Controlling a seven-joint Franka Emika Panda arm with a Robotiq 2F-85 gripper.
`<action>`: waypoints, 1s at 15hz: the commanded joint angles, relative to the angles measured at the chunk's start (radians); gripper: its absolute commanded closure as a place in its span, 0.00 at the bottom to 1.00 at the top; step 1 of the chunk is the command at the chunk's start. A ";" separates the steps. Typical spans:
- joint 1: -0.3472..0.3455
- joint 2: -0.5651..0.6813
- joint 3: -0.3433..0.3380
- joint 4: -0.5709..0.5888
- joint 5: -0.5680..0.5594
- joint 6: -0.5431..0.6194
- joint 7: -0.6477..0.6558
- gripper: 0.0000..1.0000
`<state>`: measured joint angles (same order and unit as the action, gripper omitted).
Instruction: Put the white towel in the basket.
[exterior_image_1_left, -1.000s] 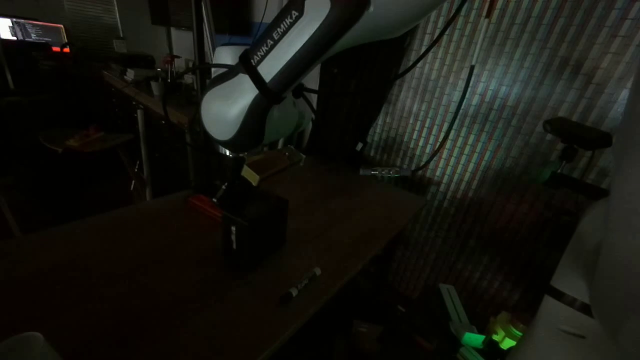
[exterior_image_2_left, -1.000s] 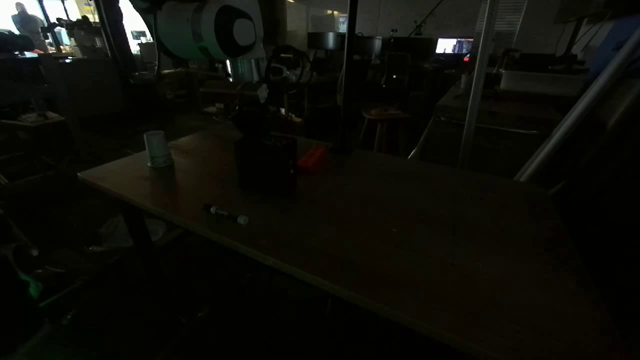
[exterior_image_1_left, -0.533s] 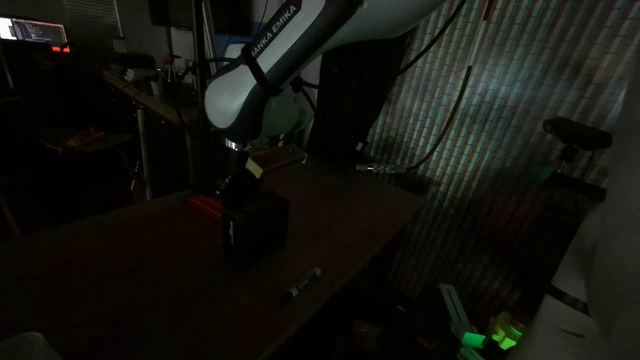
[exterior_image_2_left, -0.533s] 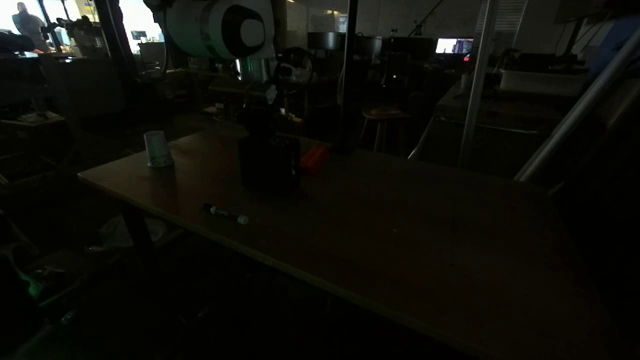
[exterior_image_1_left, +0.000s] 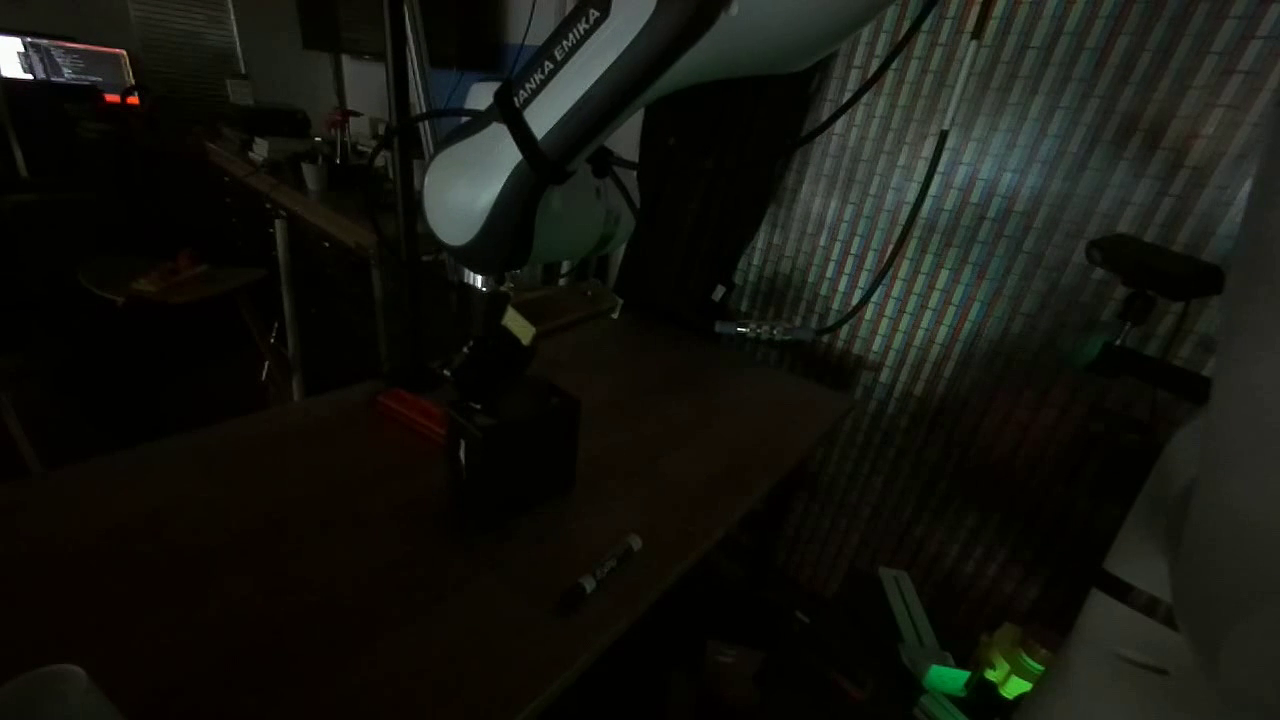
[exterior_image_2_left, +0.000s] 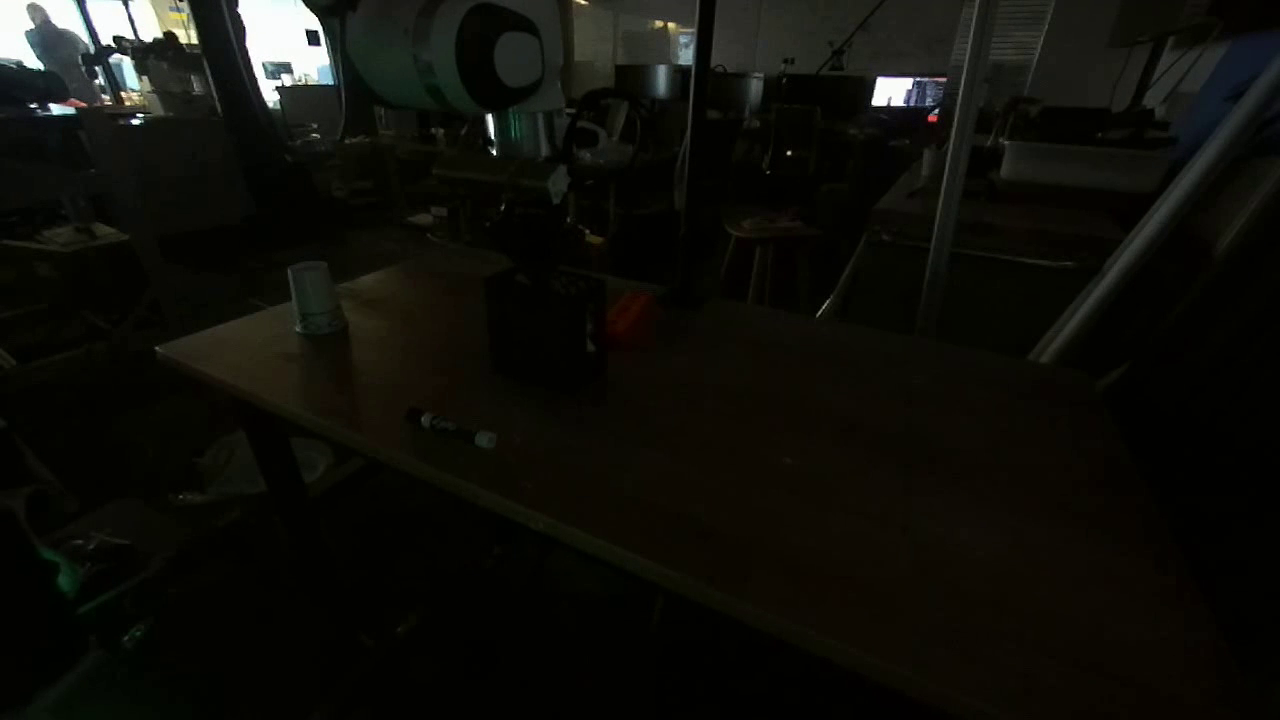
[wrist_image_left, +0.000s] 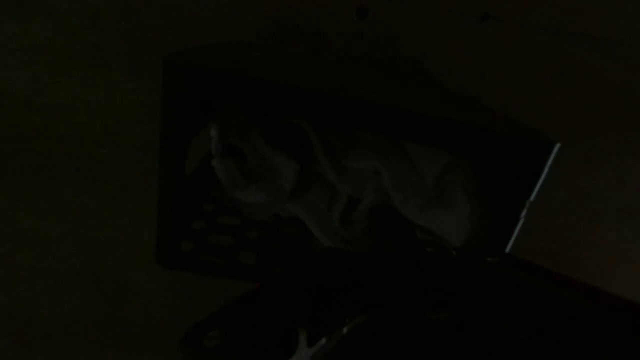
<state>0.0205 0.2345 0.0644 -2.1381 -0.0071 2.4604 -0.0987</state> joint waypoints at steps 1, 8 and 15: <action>-0.001 -0.005 -0.014 0.018 -0.015 -0.025 -0.011 1.00; 0.003 0.060 -0.028 0.053 -0.049 -0.024 -0.005 1.00; -0.008 0.203 -0.027 0.102 -0.028 -0.022 -0.014 1.00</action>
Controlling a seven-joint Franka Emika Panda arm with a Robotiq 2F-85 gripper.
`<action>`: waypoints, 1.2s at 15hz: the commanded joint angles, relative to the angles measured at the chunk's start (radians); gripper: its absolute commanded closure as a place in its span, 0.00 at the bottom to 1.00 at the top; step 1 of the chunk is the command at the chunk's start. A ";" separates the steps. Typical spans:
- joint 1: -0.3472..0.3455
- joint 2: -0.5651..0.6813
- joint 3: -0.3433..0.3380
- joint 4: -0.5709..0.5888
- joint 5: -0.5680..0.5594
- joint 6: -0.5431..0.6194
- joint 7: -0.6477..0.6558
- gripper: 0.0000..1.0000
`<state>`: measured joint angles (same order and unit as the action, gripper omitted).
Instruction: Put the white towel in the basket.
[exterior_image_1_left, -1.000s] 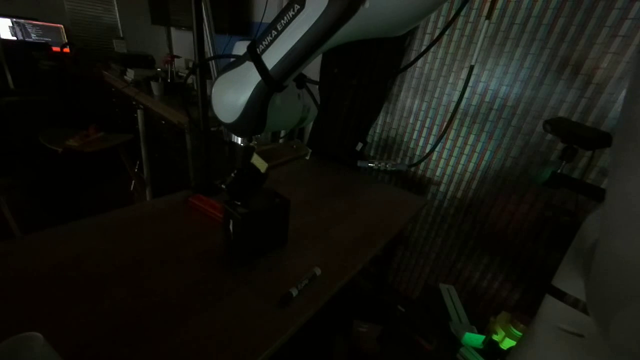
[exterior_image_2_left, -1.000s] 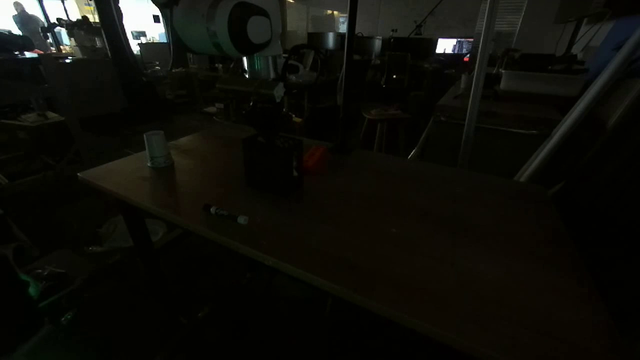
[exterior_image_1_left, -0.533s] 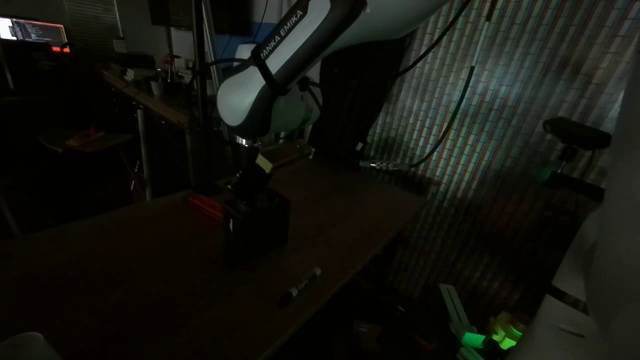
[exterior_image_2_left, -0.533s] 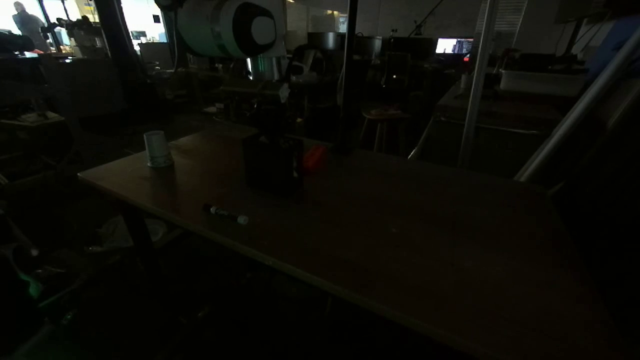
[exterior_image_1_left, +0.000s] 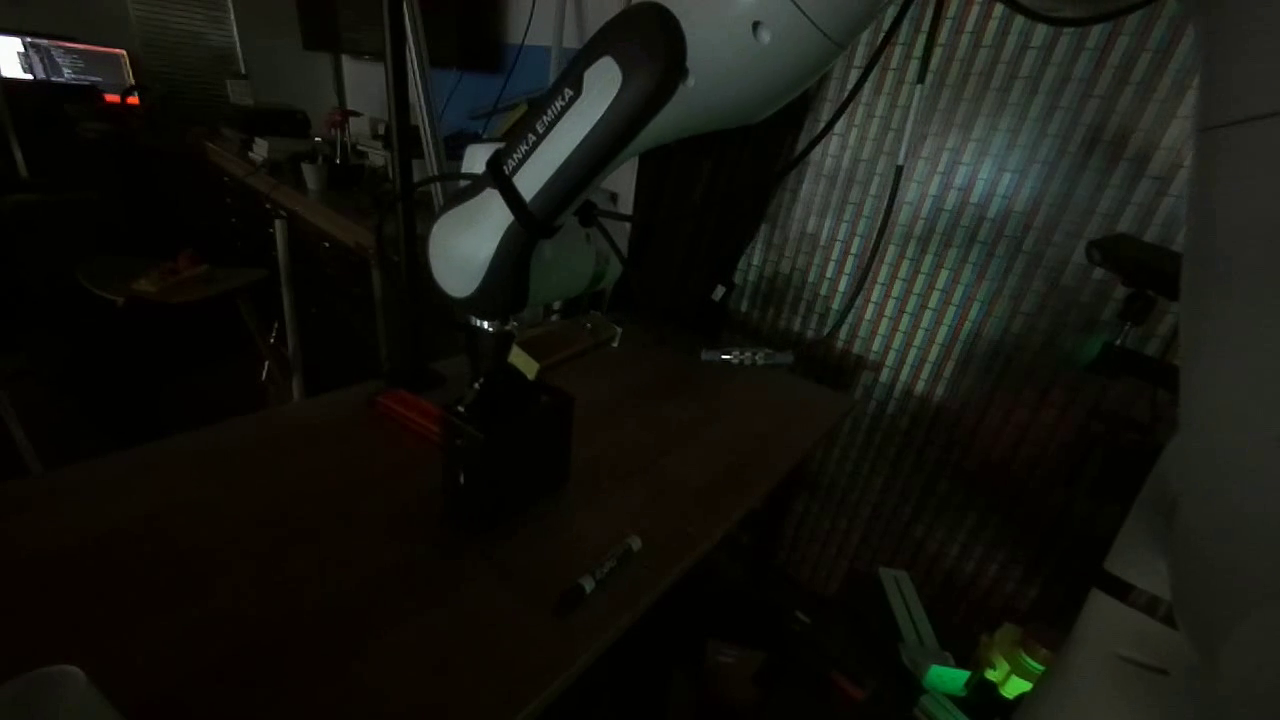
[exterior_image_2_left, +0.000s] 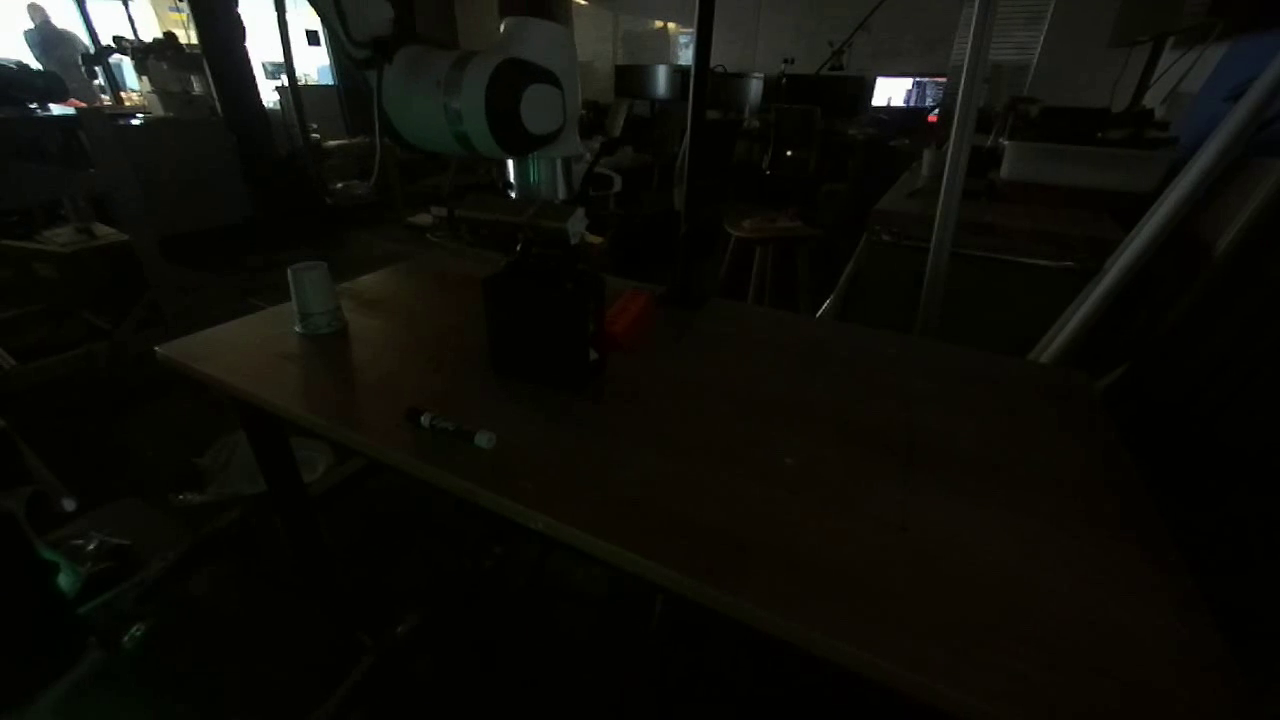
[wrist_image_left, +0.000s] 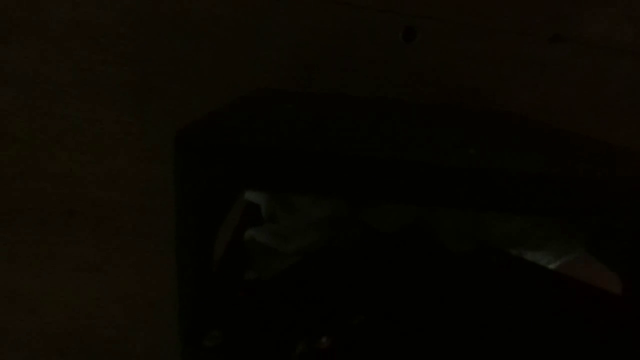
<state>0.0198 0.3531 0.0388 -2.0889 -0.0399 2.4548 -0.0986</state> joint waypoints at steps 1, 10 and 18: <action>-0.013 0.092 0.002 0.063 0.016 -0.025 -0.020 1.00; -0.011 -0.002 0.005 0.009 0.023 -0.053 -0.020 1.00; -0.027 -0.276 -0.018 -0.133 0.023 -0.041 -0.015 1.00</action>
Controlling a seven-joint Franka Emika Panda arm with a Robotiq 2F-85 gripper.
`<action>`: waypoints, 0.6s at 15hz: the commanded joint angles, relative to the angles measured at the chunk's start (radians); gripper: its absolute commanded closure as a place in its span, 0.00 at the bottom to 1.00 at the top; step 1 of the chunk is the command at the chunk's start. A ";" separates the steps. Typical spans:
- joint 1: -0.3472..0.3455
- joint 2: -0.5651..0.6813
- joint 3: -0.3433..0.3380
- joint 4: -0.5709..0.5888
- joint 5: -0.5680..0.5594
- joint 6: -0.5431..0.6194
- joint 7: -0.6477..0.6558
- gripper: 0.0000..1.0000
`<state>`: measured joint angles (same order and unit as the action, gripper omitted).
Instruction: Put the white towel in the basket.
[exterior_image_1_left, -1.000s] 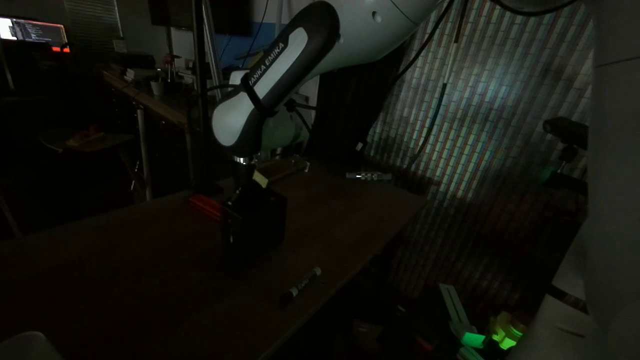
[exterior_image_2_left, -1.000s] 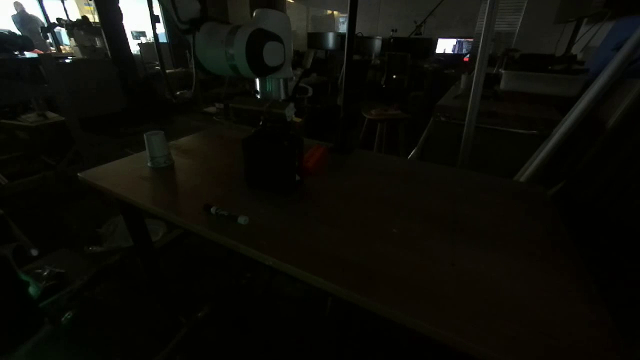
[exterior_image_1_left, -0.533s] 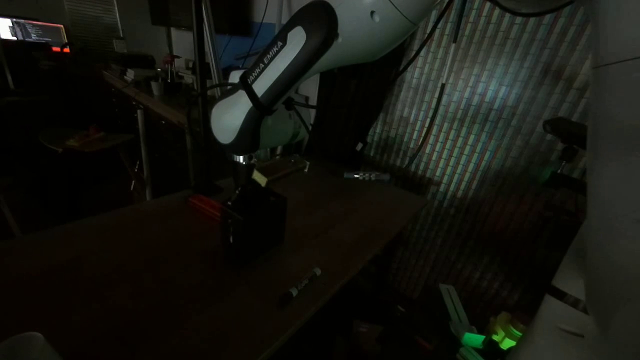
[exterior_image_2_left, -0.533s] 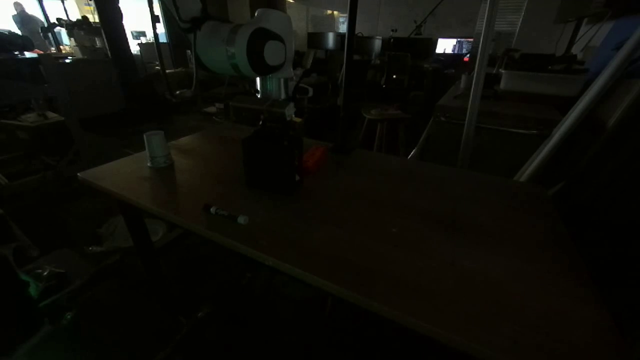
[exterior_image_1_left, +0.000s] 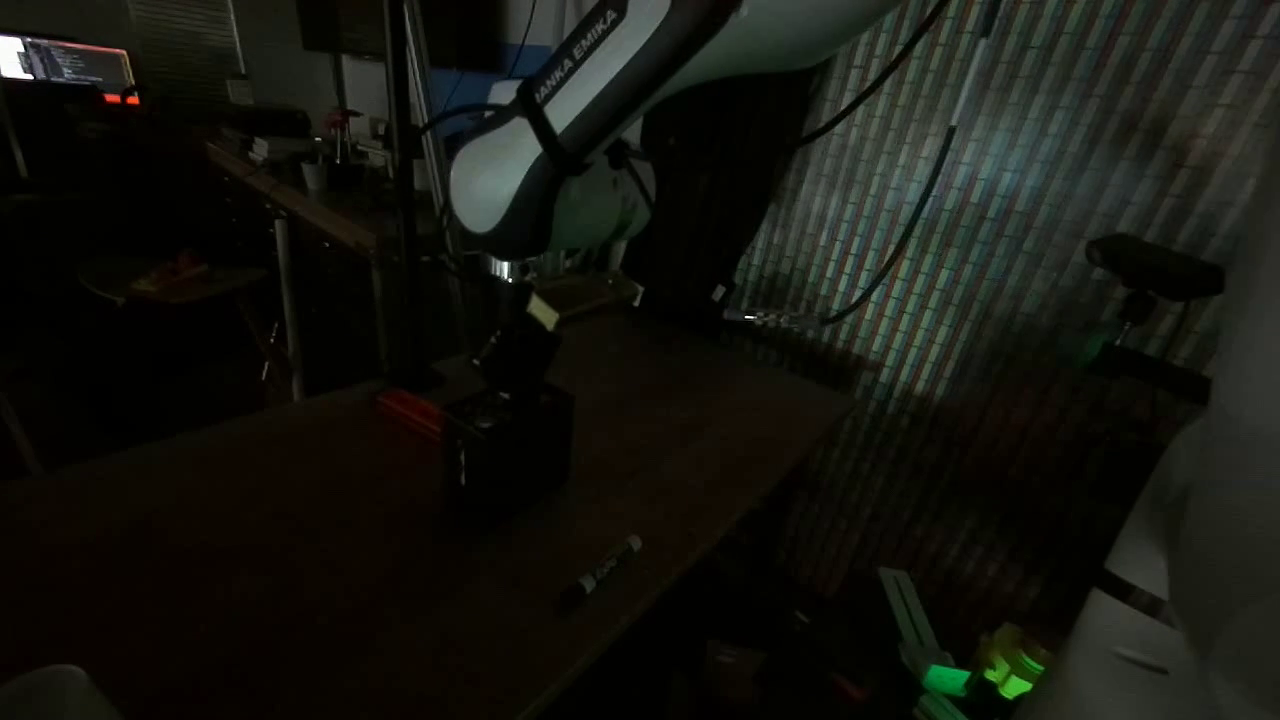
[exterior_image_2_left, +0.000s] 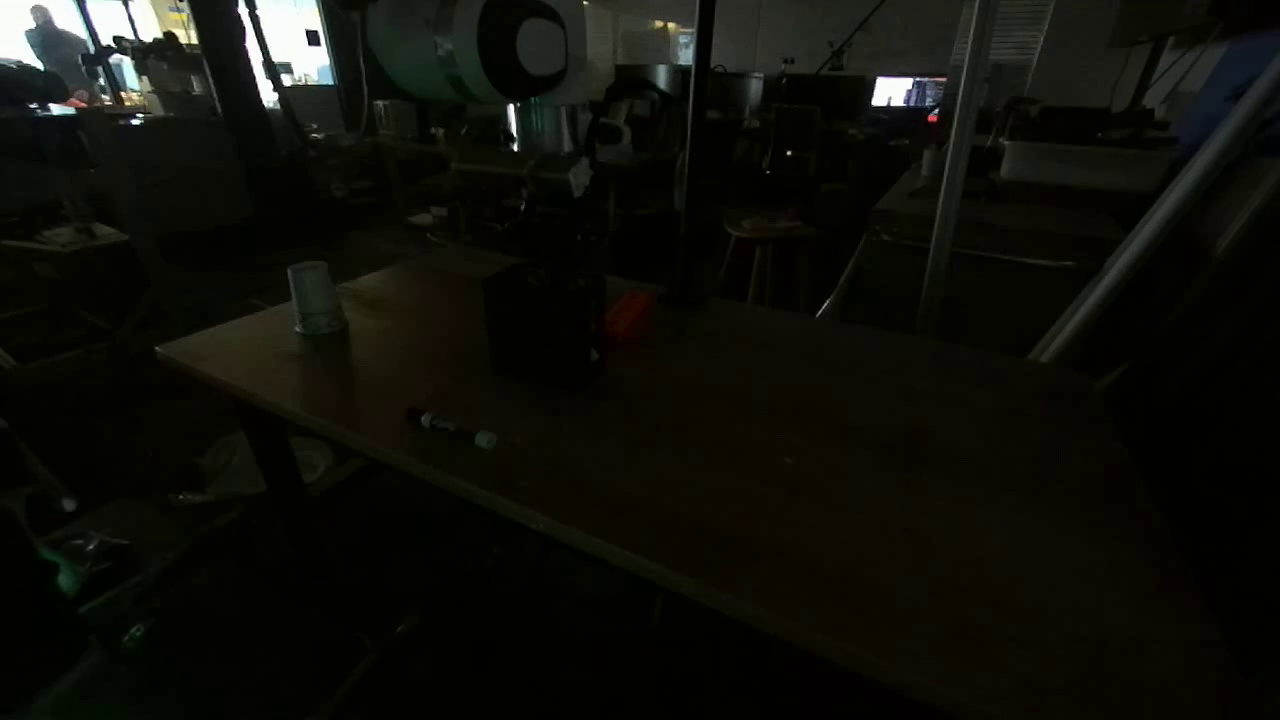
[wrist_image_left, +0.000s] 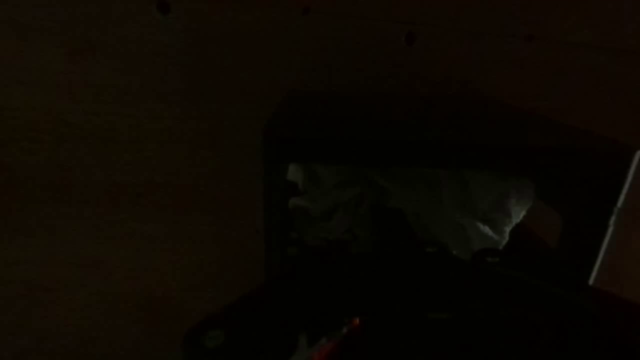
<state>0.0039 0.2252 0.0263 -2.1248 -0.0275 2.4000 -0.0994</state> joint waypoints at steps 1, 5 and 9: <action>-0.014 -0.191 -0.007 -0.120 0.021 0.016 -0.014 1.00; -0.010 -0.206 -0.012 -0.107 0.033 -0.001 0.001 0.74; -0.010 -0.218 -0.012 -0.123 0.037 -0.006 0.001 0.77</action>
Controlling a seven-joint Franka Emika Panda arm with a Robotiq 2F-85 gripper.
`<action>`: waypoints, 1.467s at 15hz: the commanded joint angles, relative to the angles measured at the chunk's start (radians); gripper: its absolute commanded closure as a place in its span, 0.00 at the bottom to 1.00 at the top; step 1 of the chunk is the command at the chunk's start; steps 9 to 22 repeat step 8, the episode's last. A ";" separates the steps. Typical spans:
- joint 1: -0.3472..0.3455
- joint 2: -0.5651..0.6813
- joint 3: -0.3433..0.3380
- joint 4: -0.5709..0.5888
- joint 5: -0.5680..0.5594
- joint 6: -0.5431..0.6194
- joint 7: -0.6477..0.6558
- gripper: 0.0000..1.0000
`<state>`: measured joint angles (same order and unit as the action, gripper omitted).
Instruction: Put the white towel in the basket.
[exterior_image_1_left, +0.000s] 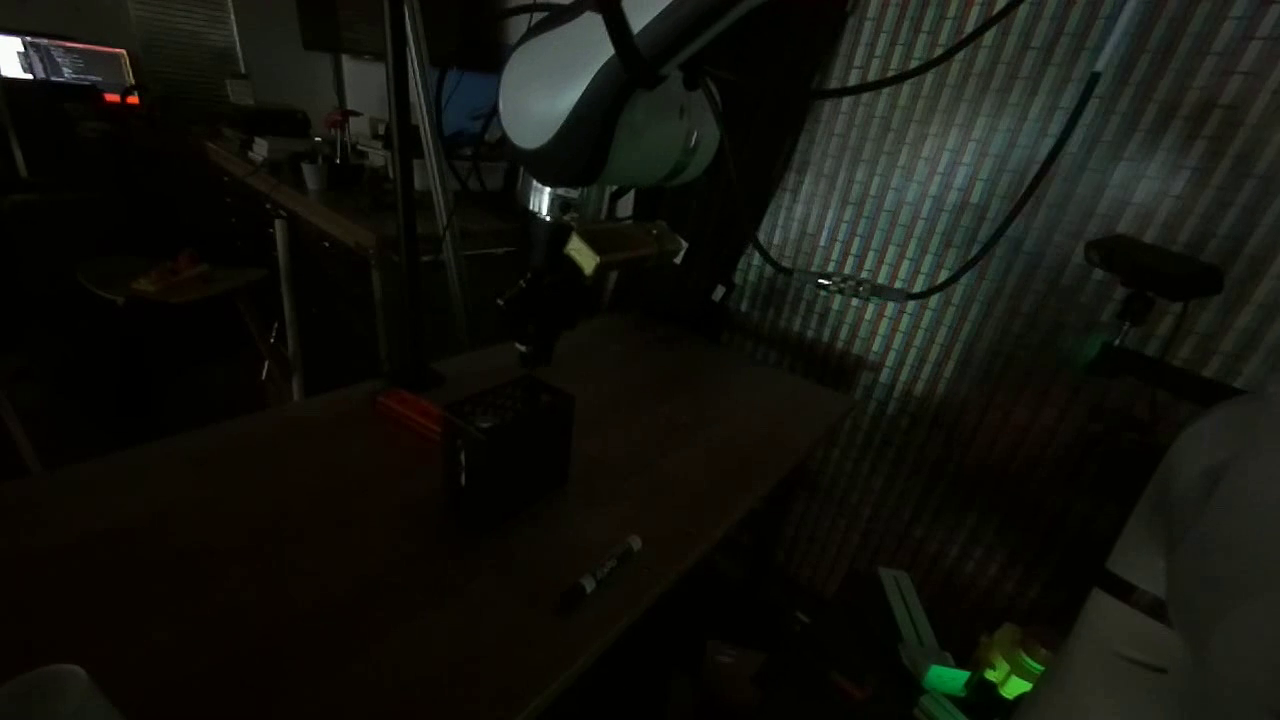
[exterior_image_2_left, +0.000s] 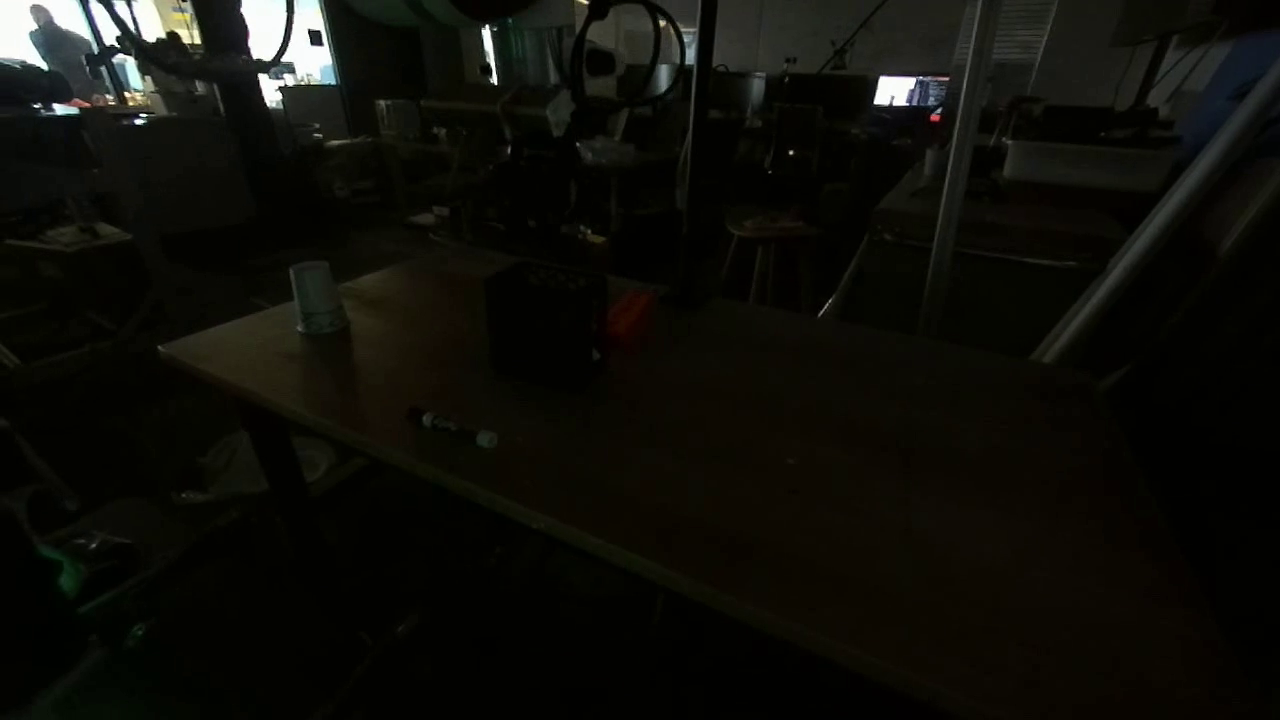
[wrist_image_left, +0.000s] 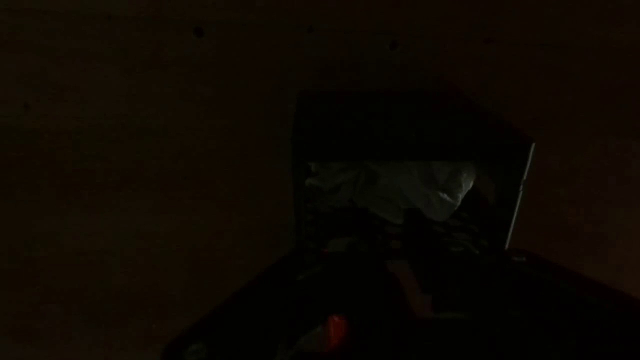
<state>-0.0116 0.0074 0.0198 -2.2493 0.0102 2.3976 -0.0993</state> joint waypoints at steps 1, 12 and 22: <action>0.006 0.007 -0.005 0.002 0.000 -0.003 0.001 0.74; 0.006 0.016 -0.005 0.006 0.000 -0.002 0.001 0.74; 0.006 0.016 -0.005 0.006 0.000 -0.002 0.001 0.74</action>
